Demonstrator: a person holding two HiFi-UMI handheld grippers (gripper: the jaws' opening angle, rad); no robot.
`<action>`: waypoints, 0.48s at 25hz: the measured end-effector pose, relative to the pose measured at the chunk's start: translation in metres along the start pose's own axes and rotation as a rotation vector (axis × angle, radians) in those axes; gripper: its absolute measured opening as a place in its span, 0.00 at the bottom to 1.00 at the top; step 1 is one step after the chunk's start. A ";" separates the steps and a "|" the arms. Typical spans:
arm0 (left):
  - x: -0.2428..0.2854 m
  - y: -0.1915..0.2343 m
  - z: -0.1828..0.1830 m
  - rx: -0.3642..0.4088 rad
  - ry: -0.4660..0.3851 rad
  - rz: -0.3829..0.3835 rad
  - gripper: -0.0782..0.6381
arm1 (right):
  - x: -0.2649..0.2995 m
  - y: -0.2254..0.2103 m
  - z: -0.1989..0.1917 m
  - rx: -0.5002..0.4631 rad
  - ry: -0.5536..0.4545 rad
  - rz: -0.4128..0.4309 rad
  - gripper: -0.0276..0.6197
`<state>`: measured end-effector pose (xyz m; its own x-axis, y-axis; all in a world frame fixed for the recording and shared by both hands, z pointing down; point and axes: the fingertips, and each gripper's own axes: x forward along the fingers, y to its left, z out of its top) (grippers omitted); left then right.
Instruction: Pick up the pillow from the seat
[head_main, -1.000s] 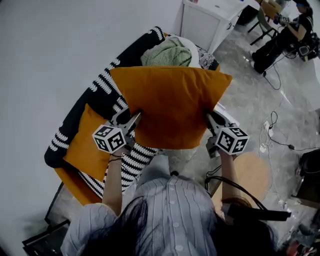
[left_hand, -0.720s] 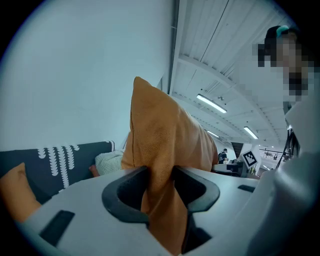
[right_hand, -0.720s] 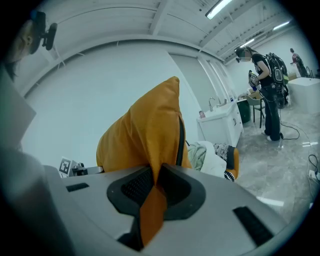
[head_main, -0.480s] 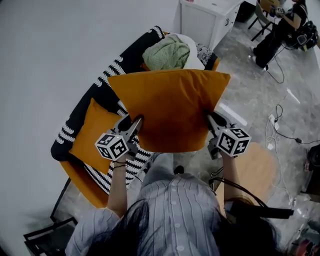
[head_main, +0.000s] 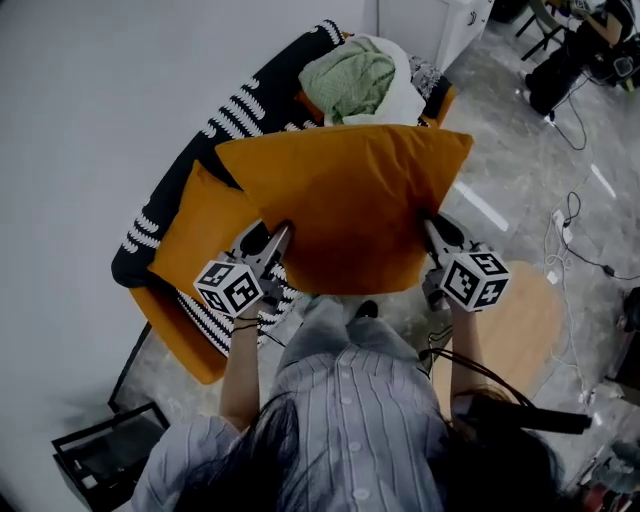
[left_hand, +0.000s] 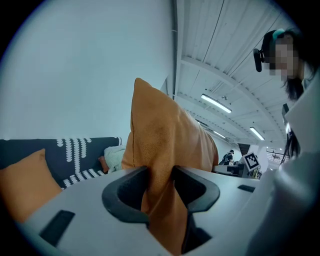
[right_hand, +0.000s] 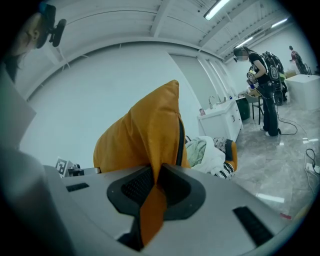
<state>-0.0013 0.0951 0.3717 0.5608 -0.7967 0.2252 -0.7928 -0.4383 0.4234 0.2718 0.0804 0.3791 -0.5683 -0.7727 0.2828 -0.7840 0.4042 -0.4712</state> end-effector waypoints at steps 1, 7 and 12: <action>-0.003 -0.001 -0.002 0.001 0.003 0.005 0.36 | -0.001 0.001 -0.002 -0.010 0.004 -0.004 0.13; -0.035 0.005 -0.006 0.000 -0.007 0.046 0.36 | 0.003 0.024 -0.011 -0.045 0.016 0.017 0.13; -0.064 0.021 -0.004 -0.007 -0.023 0.080 0.36 | 0.016 0.049 -0.021 -0.052 0.027 0.045 0.13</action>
<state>-0.0523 0.1386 0.3697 0.4900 -0.8386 0.2380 -0.8332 -0.3703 0.4107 0.2189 0.0986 0.3779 -0.6090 -0.7400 0.2854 -0.7692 0.4634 -0.4399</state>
